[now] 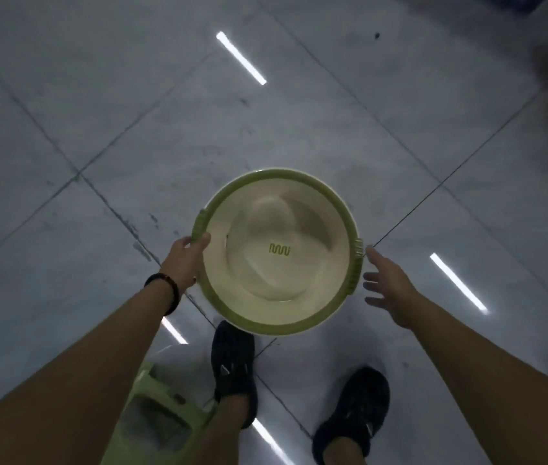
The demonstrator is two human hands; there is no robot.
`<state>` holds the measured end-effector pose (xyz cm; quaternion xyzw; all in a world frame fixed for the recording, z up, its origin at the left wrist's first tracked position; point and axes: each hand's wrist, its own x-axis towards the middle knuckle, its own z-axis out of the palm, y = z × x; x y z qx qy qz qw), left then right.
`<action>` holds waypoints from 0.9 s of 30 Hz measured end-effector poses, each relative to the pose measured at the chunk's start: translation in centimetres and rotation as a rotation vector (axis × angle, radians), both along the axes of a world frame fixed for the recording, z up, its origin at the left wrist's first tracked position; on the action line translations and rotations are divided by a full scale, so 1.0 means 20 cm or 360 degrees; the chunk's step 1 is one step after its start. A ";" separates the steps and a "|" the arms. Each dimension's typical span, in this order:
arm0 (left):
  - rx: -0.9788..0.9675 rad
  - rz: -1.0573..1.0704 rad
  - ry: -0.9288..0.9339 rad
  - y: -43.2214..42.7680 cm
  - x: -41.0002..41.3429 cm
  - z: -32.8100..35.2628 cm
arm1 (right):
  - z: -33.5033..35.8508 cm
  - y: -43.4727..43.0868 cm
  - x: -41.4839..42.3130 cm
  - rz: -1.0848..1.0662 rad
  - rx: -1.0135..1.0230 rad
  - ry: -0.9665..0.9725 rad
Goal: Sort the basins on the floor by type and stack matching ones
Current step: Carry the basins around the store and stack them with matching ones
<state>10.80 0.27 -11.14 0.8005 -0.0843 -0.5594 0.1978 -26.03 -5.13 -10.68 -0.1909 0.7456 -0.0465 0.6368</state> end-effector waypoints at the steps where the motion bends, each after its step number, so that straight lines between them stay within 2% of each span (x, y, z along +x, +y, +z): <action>1: -0.0066 0.0053 0.0116 -0.01 0.02 -0.07 | -0.09 0.02 0.01 -0.0143 -0.0019 -0.0114; 3: -0.0179 0.0132 0.0336 -0.04 0.05 -0.17 | -0.23 0.06 0.02 -0.0363 -0.0095 -0.0360; 6: -0.0285 0.0257 0.0542 -0.06 0.13 -0.29 | -0.38 0.12 0.03 -0.0505 -0.0169 -0.0572; 15: -0.0358 0.0319 0.0664 -0.05 0.19 -0.41 | -0.51 0.20 0.03 -0.0886 -0.0210 -0.0687; 21: -0.0351 0.0150 0.0747 -0.03 0.08 -0.26 | -0.36 0.22 -0.14 -0.0888 -0.0158 -0.0713; 27: -0.0288 -0.0142 0.0906 0.05 -0.19 0.23 | 0.13 0.31 -0.47 -0.0869 -0.0131 -0.0654</action>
